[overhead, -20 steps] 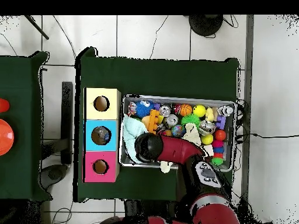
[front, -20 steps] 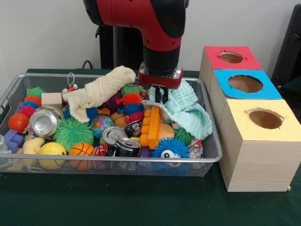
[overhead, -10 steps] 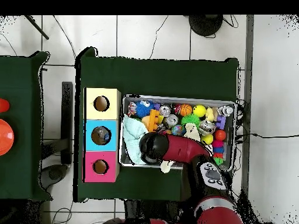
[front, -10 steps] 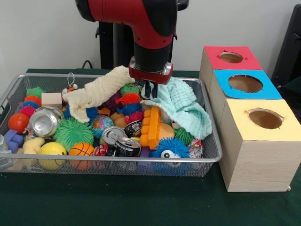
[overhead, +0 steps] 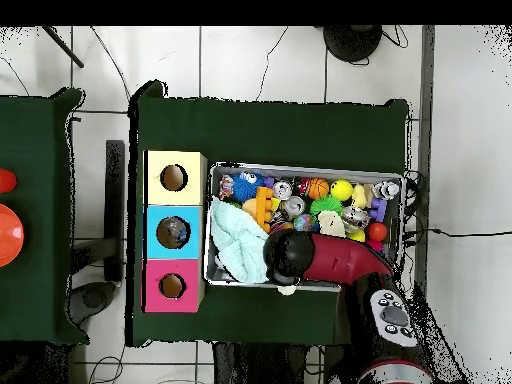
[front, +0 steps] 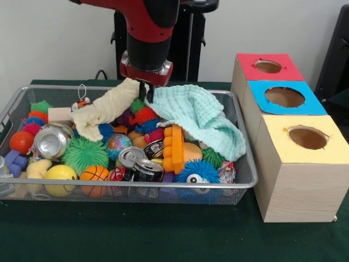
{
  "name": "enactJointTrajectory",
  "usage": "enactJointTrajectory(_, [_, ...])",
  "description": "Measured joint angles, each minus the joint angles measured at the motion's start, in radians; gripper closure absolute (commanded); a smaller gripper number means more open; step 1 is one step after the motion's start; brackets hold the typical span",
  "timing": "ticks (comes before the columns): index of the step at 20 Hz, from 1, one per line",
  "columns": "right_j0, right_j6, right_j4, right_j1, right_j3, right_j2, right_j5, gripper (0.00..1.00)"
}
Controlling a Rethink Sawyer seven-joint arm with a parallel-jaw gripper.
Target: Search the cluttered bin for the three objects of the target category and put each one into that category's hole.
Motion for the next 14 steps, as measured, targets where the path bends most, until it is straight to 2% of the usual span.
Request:
enactJointTrajectory(8, [-0.036, 0.000, -0.035, -0.030, -0.022, -0.001, 0.009, 1.00])
enactJointTrajectory(14, [-0.089, 0.000, -0.068, -0.056, -0.053, 0.000, 0.074, 1.00])
